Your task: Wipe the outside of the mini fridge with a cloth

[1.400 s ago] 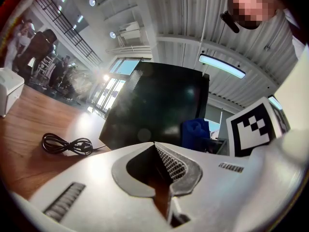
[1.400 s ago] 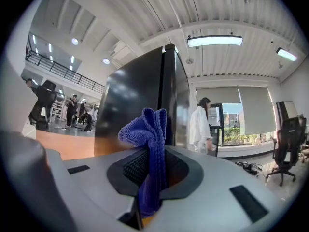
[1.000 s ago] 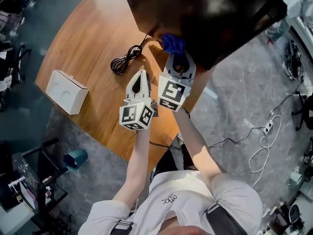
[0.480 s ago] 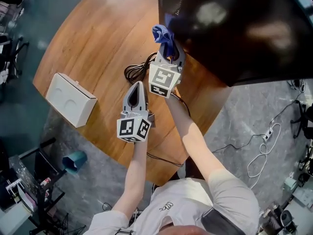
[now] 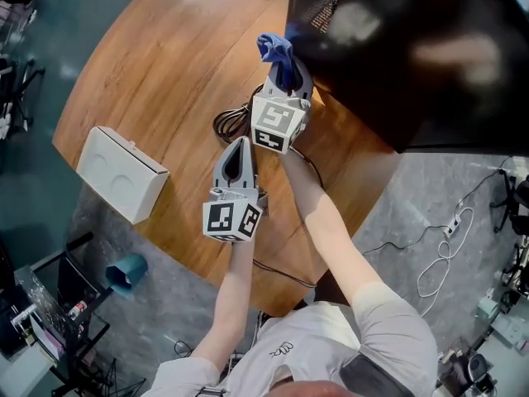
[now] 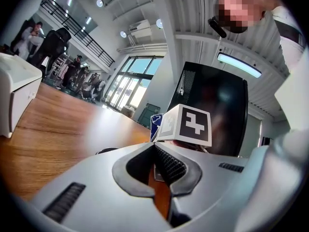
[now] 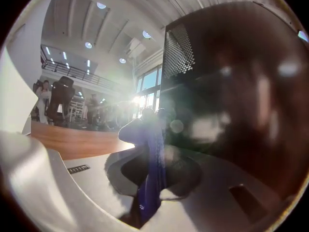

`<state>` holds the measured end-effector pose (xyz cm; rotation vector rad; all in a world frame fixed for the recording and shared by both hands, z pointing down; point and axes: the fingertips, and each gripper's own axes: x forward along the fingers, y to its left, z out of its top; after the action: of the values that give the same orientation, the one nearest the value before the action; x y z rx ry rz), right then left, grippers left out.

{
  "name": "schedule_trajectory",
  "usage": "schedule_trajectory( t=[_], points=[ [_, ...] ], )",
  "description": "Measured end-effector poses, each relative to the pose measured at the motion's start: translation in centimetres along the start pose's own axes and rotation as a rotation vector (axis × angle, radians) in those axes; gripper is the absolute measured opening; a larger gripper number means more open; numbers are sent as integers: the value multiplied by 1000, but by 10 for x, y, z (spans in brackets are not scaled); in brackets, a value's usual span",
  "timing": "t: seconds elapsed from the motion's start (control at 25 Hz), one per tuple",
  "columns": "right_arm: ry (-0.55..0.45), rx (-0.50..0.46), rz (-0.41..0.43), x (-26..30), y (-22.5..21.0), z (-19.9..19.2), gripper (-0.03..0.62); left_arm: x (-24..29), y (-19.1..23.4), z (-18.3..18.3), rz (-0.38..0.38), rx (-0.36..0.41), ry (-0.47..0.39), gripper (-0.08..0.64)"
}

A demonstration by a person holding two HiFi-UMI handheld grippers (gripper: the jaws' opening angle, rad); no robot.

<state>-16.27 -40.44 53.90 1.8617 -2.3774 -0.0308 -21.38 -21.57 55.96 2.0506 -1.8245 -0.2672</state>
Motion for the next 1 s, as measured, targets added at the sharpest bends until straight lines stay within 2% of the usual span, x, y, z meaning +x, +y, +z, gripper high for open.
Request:
schedule_trajectory(
  t=[0.28, 0.48, 1.0],
  points=[
    [16, -9, -33, -3, -3, -1, 61, -3, 1, -3, 10, -2, 14, 5],
    [47, -17, -86, -23, -26, -8, 61, -10, -5, -4, 21, 1, 26, 5],
    [103, 19, -209, -108, -123, -33, 61, -19, -83, -27, -74, 10, 40, 5]
  ],
)
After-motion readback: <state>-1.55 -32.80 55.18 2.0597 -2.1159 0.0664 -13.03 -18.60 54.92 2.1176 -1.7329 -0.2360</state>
